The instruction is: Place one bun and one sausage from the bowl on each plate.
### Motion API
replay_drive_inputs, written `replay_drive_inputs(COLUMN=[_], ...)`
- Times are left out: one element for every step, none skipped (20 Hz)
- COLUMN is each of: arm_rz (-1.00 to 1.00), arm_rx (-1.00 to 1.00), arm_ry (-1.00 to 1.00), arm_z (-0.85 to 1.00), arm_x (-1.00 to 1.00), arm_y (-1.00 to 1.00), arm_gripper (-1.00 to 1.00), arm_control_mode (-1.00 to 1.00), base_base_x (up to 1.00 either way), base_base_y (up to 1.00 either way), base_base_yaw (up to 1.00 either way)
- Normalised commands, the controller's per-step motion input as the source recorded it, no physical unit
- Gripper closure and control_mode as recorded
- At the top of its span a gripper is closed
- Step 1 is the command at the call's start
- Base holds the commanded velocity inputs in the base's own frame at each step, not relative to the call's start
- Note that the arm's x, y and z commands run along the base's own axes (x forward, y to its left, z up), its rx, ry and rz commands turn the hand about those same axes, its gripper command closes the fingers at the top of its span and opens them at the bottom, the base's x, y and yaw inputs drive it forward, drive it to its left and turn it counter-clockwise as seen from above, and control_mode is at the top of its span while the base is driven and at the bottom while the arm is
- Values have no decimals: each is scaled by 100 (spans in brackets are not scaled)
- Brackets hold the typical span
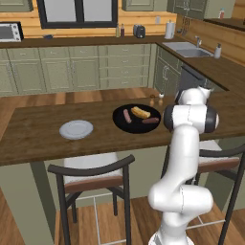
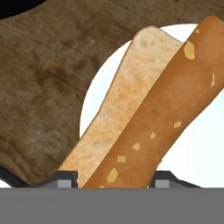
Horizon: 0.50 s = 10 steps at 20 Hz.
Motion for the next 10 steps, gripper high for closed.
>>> replay_drive_inputs(arm_rz=[-1, -1, 0, 0, 0, 0, 0, 0, 0, 0], arm_rx=[0, 0, 0, 0, 0, 0, 0, 0, 0, 0], arm_ry=[0, 0, 0, 0, 0, 0, 0, 0, 0, 0], arm_z=[-19, -13, -10, -3, 0, 0, 0, 0, 0, -2], arm_x=[2, 6, 11, 21, 27, 30, 26, 29, 31, 30], arm_y=[0, 0, 0, 0, 0, 0, 0, 0, 0, 0], arm_gripper=[100, 100, 100, 100, 100, 100, 100, 100, 100, 100], arm_control_mode=[-100, -100, -100, -100, -100, -100, -100, -100, -100, -100], base_base_x=[0, 0, 0, 0, 0, 0, 0, 0, 0, 0], base_base_y=[0, 0, 0, 0, 0, 0, 0, 0, 0, 0], base_base_yaw=[0, 0, 0, 0, 0, 0, 0, 0, 0, 0])
